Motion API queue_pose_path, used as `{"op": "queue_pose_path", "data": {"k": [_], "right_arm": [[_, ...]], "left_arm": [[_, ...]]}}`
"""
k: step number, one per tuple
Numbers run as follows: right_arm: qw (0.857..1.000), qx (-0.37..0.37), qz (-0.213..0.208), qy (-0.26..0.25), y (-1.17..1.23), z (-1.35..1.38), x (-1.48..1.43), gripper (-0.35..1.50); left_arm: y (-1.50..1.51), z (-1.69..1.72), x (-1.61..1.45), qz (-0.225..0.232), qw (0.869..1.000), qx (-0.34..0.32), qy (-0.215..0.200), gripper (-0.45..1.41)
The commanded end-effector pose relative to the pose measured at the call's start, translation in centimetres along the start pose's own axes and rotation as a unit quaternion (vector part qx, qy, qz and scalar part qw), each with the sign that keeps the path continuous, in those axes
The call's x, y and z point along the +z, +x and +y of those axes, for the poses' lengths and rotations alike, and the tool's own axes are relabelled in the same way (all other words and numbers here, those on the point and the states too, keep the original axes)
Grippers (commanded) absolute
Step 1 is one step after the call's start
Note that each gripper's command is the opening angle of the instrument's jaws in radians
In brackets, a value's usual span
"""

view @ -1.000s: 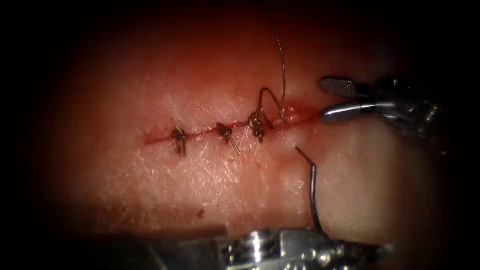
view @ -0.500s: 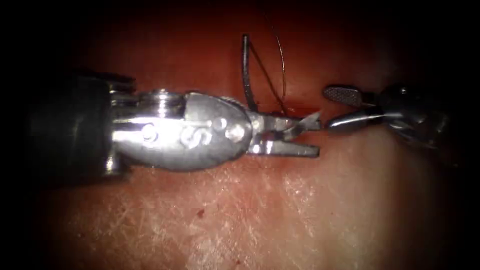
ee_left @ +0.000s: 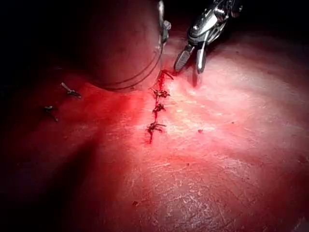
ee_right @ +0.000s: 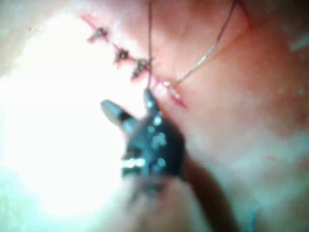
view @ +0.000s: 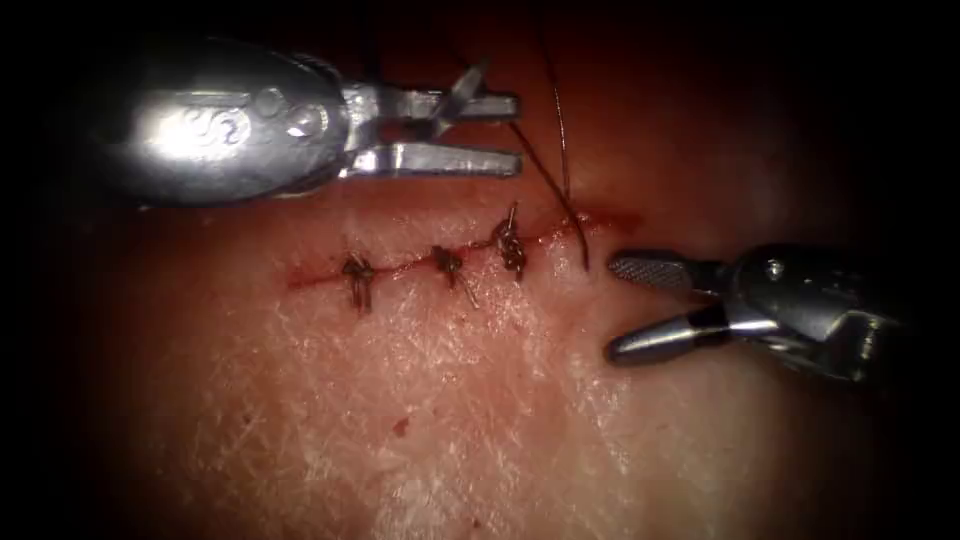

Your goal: Wound Closure

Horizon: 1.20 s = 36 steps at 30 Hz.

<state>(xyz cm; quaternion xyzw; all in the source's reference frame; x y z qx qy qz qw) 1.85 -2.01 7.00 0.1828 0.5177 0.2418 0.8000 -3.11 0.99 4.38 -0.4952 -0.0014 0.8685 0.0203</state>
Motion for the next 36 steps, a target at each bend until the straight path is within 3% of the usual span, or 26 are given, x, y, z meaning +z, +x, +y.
{"op": "queue_pose_path", "data": {"k": [1,13,17,20,22,23,24,31,36], "right_arm": [[1.000,-0.002,0.000,-0.002,-0.06,0.00,0.12,1.04],[0.999,-0.023,-0.008,-0.042,-0.11,0.07,0.31,0.98],[0.999,-0.030,-0.017,-0.041,-0.24,0.10,0.42,0.78],[0.999,-0.034,-0.020,-0.036,-0.33,0.13,0.46,0.52],[0.999,-0.035,-0.020,-0.030,-0.36,0.14,0.44,0.04],[0.999,-0.035,-0.020,-0.026,-0.36,0.14,0.42,-0.30],[0.999,-0.035,-0.019,-0.016,-0.36,0.12,0.38,-0.35],[0.999,-0.034,-0.031,0.009,-0.32,-0.03,0.22,-0.35],[0.998,-0.034,-0.034,0.029,-0.24,-0.29,0.23,-0.35]], "left_arm": [[-0.03,0.03,0.09,0.002,1.000,0.003,-0.001,-0.45],[-0.10,0.31,0.10,0.009,1.000,0.012,-0.008,-0.45],[-0.09,0.32,0.09,0.009,1.000,0.012,-0.008,-0.45],[-0.08,0.33,0.09,0.010,1.000,0.012,-0.009,-0.45],[-0.08,0.33,0.09,0.010,1.000,0.012,-0.009,-0.45],[-0.08,0.33,0.09,0.010,1.000,0.012,-0.009,-0.45],[-0.08,0.33,0.08,0.010,1.000,0.012,-0.009,-0.45],[-0.17,0.39,0.07,0.011,1.000,0.016,-0.010,-0.45],[-0.31,0.45,0.06,0.017,0.999,0.026,-0.016,-0.45]]}}
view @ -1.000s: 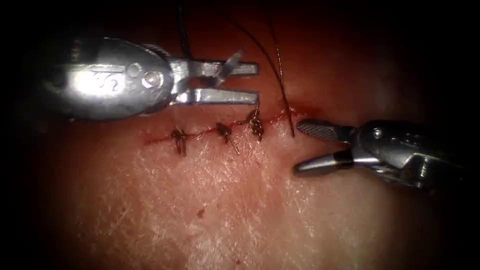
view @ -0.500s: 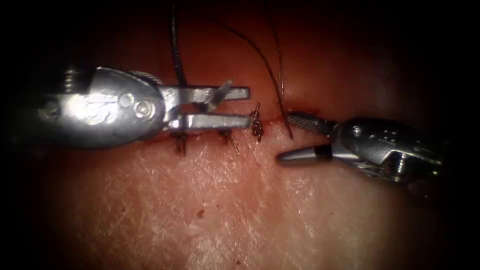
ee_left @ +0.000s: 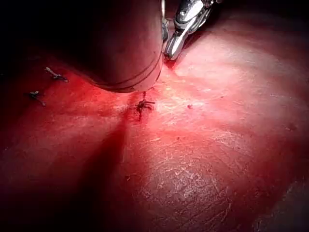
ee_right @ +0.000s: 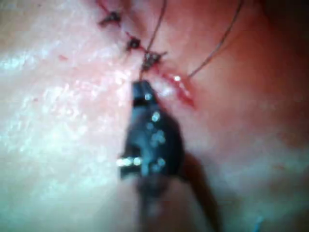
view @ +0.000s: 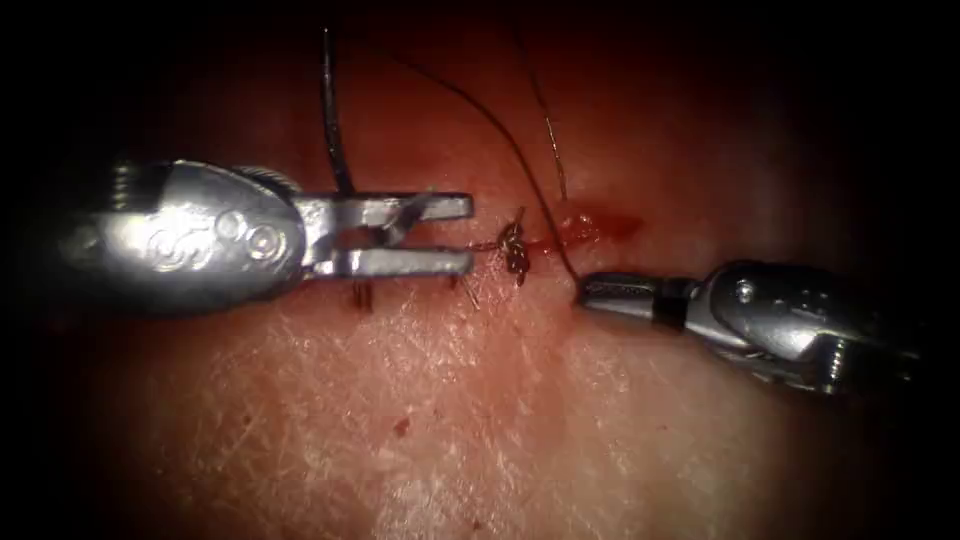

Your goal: Wound Closure

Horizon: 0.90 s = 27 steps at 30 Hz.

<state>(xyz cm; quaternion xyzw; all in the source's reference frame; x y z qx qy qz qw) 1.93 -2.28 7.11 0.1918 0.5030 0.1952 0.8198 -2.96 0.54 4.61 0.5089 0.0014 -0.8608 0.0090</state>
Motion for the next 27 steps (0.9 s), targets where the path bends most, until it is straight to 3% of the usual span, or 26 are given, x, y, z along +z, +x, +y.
{"op": "queue_pose_path", "data": {"k": [1,12,17,20,23,25,27], "right_arm": [[1.000,0.000,-0.002,0.009,0.01,-0.19,0.10,-0.35],[0.998,-0.004,-0.034,0.046,0.33,-1.03,0.18,-0.35],[0.997,-0.004,-0.033,0.067,0.50,-1.30,0.27,-0.35],[0.998,-0.012,-0.028,0.062,0.59,-1.28,0.28,-0.32],[0.999,-0.039,-0.014,0.012,0.60,-1.16,0.22,0.95],[0.999,-0.046,-0.015,-0.009,0.59,-1.08,0.19,1.21],[0.998,-0.054,-0.018,-0.027,0.56,-0.99,0.14,1.30]], "left_arm": [[-0.08,0.02,0.08,0.002,1.000,0.000,-0.002,-0.45],[-0.23,0.30,0.05,0.004,1.000,0.002,-0.004,-0.45],[-0.28,0.32,0.03,0.004,1.000,0.001,-0.005,-0.45],[-0.31,0.29,-0.01,0.006,1.000,0.002,-0.007,-0.45],[-0.37,0.25,-0.08,0.004,1.000,-0.001,-0.006,-0.45],[-0.44,0.21,-0.15,0.002,1.000,-0.003,-0.004,-0.45],[-0.51,0.17,-0.22,-0.002,1.000,-0.005,-0.002,-0.45]]}}
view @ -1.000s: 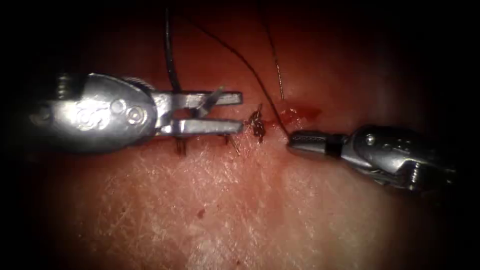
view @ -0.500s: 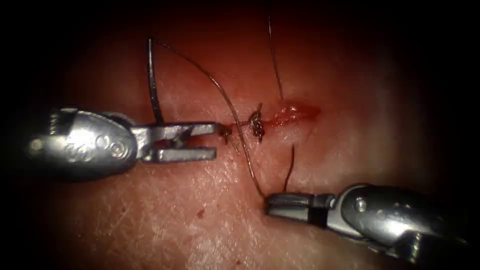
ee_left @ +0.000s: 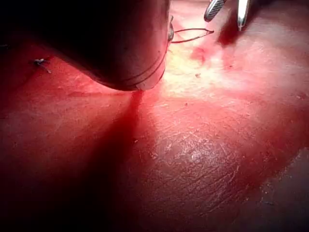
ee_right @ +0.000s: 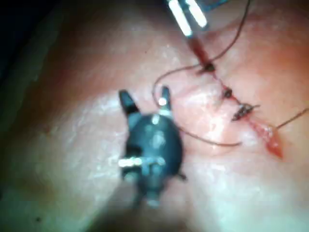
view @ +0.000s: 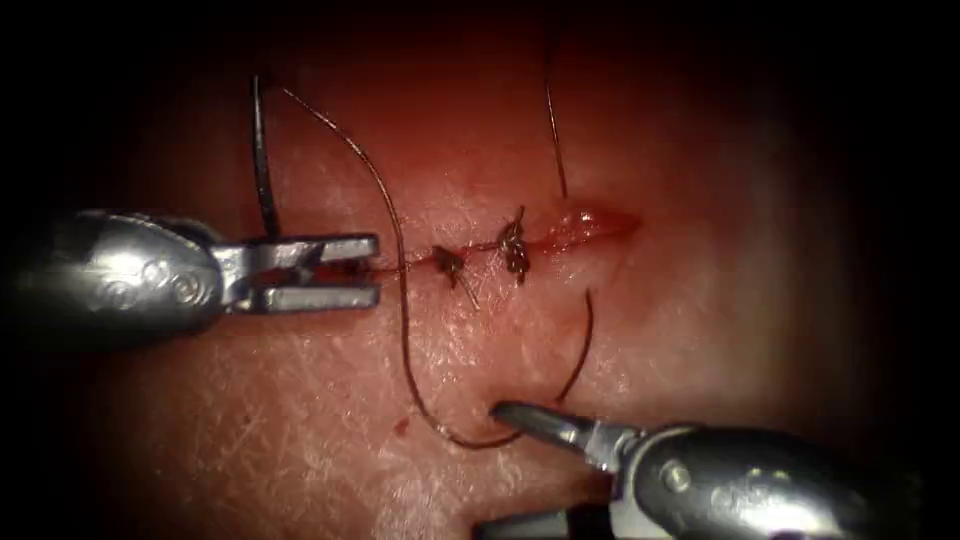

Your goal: Wound Closure

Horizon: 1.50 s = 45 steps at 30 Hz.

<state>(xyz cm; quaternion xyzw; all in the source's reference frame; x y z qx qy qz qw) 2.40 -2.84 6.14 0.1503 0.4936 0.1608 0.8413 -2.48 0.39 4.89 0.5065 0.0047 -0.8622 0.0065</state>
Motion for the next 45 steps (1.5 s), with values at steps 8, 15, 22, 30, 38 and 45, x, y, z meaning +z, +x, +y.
{"op": "queue_pose_path", "data": {"k": [8,15,22,30,38,45], "right_arm": [[0.999,-0.025,0.003,-0.041,-0.24,0.24,-0.12,1.32],[0.991,-0.109,0.004,-0.078,-0.44,0.42,0.00,1.26],[0.970,-0.216,-0.001,-0.108,-0.45,0.49,0.12,1.20],[0.951,-0.291,-0.037,-0.101,-0.48,0.51,0.23,0.43],[0.952,-0.298,-0.053,-0.055,-0.68,0.53,0.14,-0.35],[0.959,-0.278,-0.043,-0.030,-0.76,0.28,0.20,-0.35]], "left_arm": [[-0.27,-0.04,-0.05,-0.005,1.000,-0.010,0.006,-0.45],[-0.25,0.00,0.00,-0.010,1.000,-0.010,0.008,-0.45],[-0.26,0.00,0.00,-0.011,1.000,-0.010,0.008,-0.45],[-0.26,0.01,0.01,-0.010,1.000,-0.010,0.008,-0.45],[-0.26,0.01,0.01,-0.010,1.000,-0.010,0.008,-0.45],[-0.26,0.01,0.01,-0.011,1.000,-0.010,0.008,-0.45]]}}
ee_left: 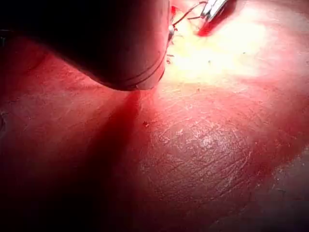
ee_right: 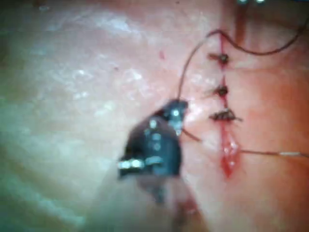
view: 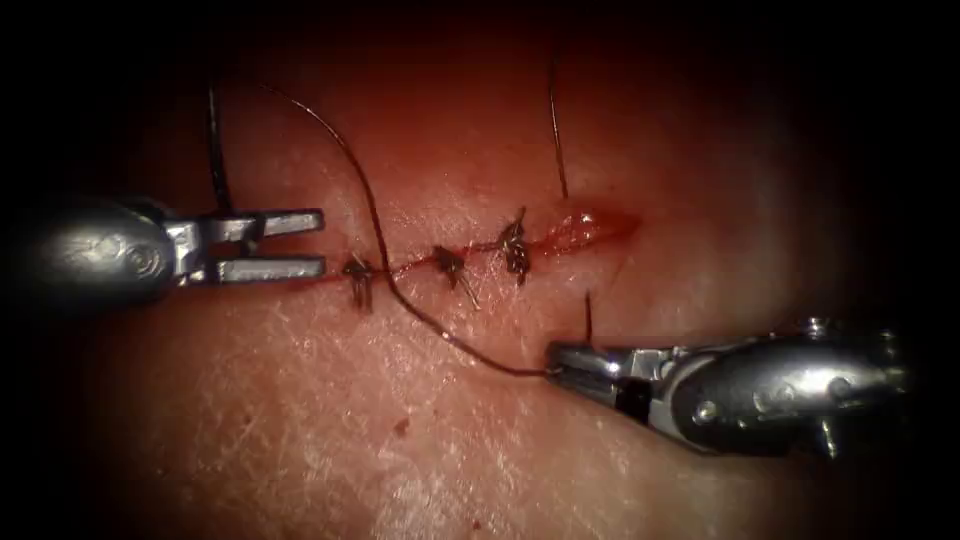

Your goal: Wound Closure

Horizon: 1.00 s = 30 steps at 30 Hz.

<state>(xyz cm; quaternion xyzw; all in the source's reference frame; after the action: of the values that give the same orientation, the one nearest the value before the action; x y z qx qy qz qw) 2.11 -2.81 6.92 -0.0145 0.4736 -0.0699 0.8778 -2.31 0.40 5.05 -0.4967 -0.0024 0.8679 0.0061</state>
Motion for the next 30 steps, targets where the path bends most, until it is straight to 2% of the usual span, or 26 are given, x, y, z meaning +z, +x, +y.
{"op": "queue_pose_path", "data": {"k": [1,6,7,12,19,28,29,30], "right_arm": [[1.000,-0.001,0.000,0.008,0.06,-0.15,0.08,-0.35],[1.000,-0.004,0.005,0.020,0.28,-0.31,-0.03,-0.35],[1.000,-0.005,0.009,0.024,0.39,-0.36,-0.08,-0.35],[0.999,-0.002,0.015,0.032,0.64,-0.44,-0.18,-0.35],[0.999,-0.002,0.026,0.042,0.85,-0.54,-0.24,-0.35],[0.998,0.016,0.035,0.047,0.96,-0.55,-0.28,-0.35],[0.999,0.017,0.029,0.043,0.95,-0.53,-0.30,0.07],[0.999,0.018,0.026,0.029,0.94,-0.51,-0.33,0.57]], "left_arm": [[-0.04,0.02,0.08,0.001,1.000,0.000,0.000,-0.45],[-0.04,0.03,0.10,-0.001,1.000,0.001,-0.002,-0.45],[-0.04,0.04,0.11,-0.001,1.000,0.001,-0.002,-0.45],[-0.05,0.05,0.13,-0.003,1.000,0.002,-0.004,-0.45],[-0.05,0.06,0.14,-0.003,1.000,0.002,-0.004,-0.45],[-0.05,0.07,0.16,-0.003,1.000,0.002,-0.006,-0.45],[-0.05,0.06,0.16,-0.003,1.000,0.003,-0.006,-0.45],[-0.06,0.06,0.15,-0.003,1.000,0.003,-0.006,-0.45]]}}
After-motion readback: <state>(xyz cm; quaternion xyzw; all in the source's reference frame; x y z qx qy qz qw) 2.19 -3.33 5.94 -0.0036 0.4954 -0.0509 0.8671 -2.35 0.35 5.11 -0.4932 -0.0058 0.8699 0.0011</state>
